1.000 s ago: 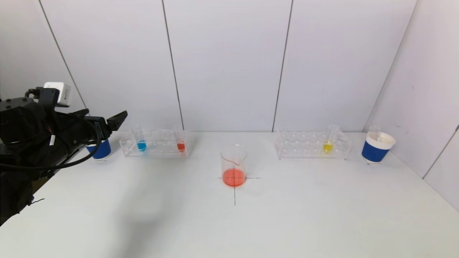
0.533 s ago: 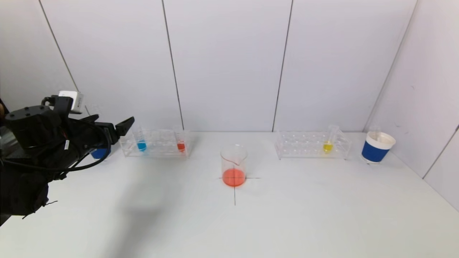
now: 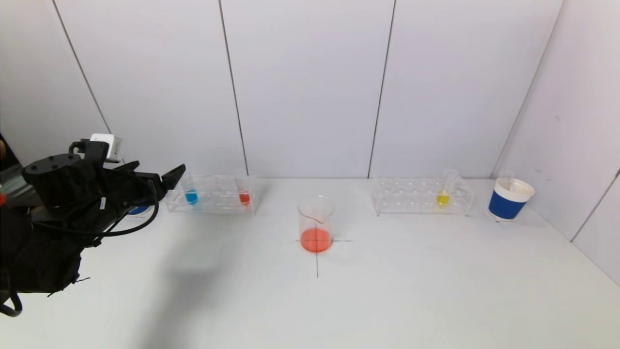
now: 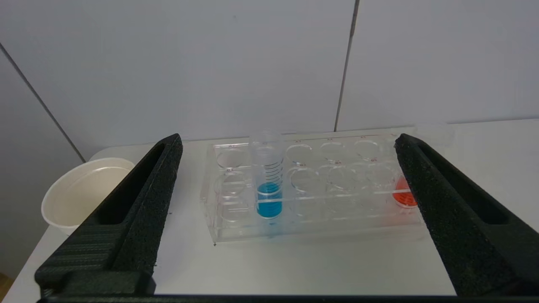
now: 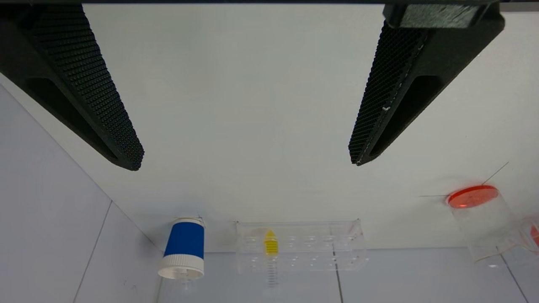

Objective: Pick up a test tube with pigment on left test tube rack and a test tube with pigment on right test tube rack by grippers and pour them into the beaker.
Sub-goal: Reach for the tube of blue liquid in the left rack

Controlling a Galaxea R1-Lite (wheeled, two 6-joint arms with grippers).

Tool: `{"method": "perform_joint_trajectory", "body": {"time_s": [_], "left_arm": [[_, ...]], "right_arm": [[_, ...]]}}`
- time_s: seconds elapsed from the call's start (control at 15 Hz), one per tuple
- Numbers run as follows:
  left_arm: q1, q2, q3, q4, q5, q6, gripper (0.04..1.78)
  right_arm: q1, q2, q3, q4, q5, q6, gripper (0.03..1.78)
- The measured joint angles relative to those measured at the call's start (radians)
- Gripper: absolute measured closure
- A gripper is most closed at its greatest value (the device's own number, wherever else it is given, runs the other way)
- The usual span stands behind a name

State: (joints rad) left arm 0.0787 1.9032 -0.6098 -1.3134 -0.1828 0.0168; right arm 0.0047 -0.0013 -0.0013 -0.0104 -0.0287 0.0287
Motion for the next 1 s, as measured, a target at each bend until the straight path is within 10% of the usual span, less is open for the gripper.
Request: {"method": "perform_joint_trajectory", "body": {"time_s": [1.0], "left_arm": [[0.002,0.167,-0.063,-0.055,0.001,0.006,0.06]], "right_arm": [[0.0,0.0,0.0,0.0,0.0,0.0,0.04]]}}
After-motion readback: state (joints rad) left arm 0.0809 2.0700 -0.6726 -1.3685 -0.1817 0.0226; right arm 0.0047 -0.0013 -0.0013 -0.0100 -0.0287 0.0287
